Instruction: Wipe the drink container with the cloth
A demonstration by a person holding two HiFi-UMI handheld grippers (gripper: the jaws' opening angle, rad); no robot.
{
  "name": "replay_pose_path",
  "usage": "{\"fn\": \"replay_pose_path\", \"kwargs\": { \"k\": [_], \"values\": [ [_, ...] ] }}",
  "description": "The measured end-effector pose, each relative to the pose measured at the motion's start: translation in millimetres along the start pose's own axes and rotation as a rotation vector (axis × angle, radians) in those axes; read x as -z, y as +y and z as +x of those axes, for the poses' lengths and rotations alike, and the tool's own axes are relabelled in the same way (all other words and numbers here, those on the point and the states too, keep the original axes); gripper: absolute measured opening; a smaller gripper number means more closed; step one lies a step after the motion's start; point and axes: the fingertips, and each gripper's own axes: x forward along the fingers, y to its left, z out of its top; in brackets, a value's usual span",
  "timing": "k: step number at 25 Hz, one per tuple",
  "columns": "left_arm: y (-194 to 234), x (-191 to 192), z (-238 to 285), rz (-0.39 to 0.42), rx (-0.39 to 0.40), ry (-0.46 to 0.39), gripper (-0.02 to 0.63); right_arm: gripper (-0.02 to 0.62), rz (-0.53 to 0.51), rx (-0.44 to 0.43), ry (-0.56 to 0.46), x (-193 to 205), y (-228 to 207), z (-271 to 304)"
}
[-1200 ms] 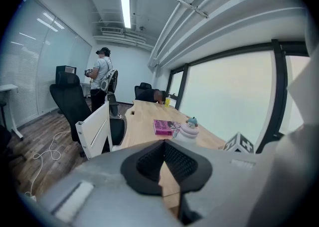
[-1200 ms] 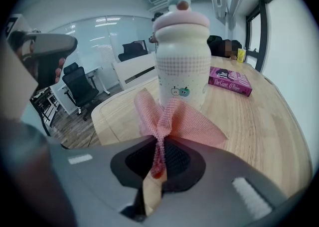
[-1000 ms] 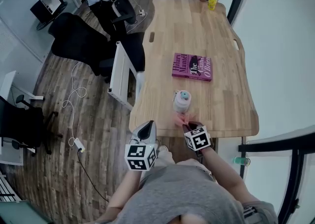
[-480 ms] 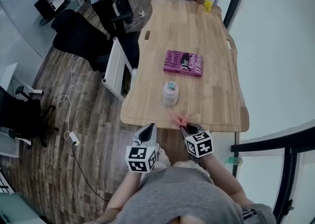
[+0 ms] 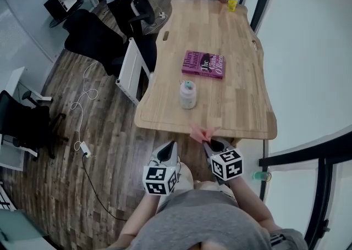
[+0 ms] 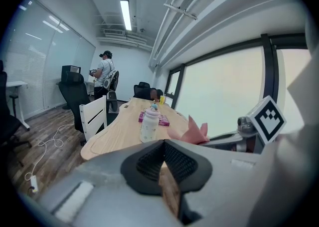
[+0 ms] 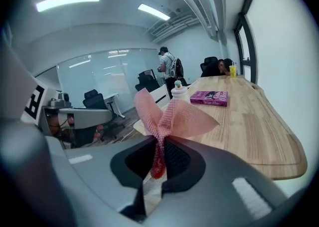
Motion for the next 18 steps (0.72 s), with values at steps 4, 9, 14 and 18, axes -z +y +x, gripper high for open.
{"fn": "replay_pose_path", "kwargs": {
  "k": [4, 9, 14, 18],
  "values": [
    [-9, 13, -13, -0.008, -0.007, 0.004, 0.003, 0.026, -0.001, -0.011, -0.007, 11, 8, -14],
    [-16, 23, -25, -0.008, -0.010, 0.006, 0.003, 0.026, -0.003, -0.017, -0.015, 18, 14, -27],
    [-21, 25, -29, -0.005, -0.008, 0.001, 0.003, 0.026, -0.010, -0.017, -0.025, 18, 16, -32],
    [-23, 26, -32, -0.002, -0.004, -0.003, 0.003, 0.026, -0.013, -0.013, -0.038, 16, 18, -35]
  ]
}}
